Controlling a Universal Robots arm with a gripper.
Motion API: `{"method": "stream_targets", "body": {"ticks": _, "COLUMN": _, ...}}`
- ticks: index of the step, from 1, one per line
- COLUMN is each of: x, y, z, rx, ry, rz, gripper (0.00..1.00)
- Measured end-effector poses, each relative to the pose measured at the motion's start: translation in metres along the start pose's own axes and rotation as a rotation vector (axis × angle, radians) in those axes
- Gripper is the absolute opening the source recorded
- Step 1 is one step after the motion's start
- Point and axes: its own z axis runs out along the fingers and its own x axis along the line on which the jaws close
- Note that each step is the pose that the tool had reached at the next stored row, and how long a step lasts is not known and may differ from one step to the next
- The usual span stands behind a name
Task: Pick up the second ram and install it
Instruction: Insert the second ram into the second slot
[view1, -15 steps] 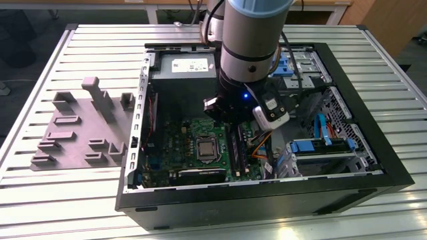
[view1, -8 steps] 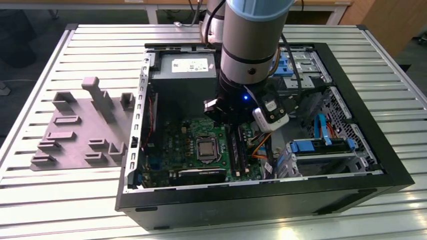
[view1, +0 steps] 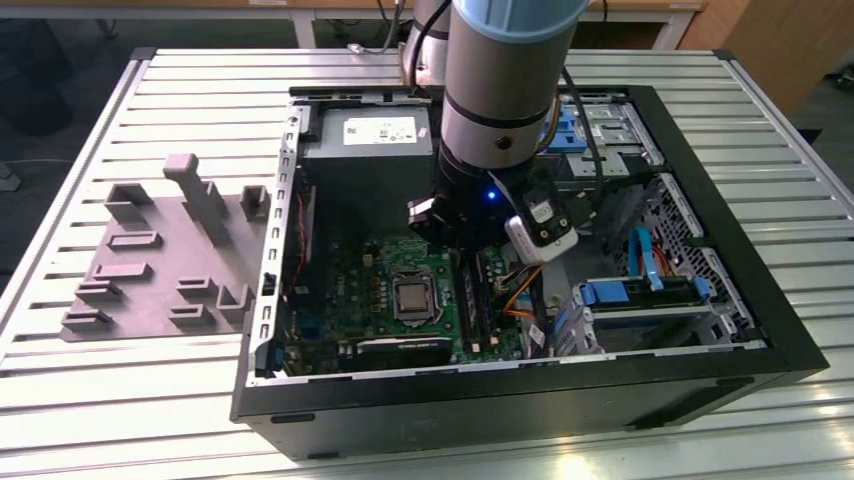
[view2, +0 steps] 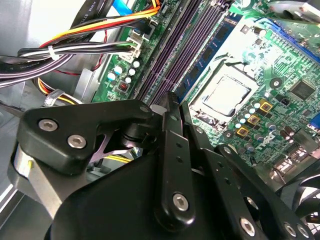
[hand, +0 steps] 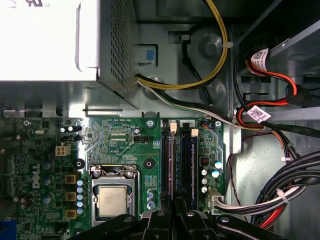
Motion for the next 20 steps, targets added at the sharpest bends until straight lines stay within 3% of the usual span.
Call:
{"method": "stream_targets", "body": {"ticks": 3, "x": -0.0013, "y": 0.0, "z": 0.0002, "rx": -0.0001, "ry": 0.0, "rz": 0.0, "gripper": 0.14}}
{"method": "stream_targets", "body": {"ticks": 12, "x": -0.0028, "y": -0.0009, "z": 0.0154, "rx": -0.0013, "ry": 0.0, "rz": 0.0, "gripper": 0.14}}
{"method": "stream_targets", "body": {"ticks": 20, "x": -0.0027, "y": -0.0016, "z": 0.0172, "rx": -0.0014, "ry": 0.0, "rz": 0.0, "gripper": 0.14}}
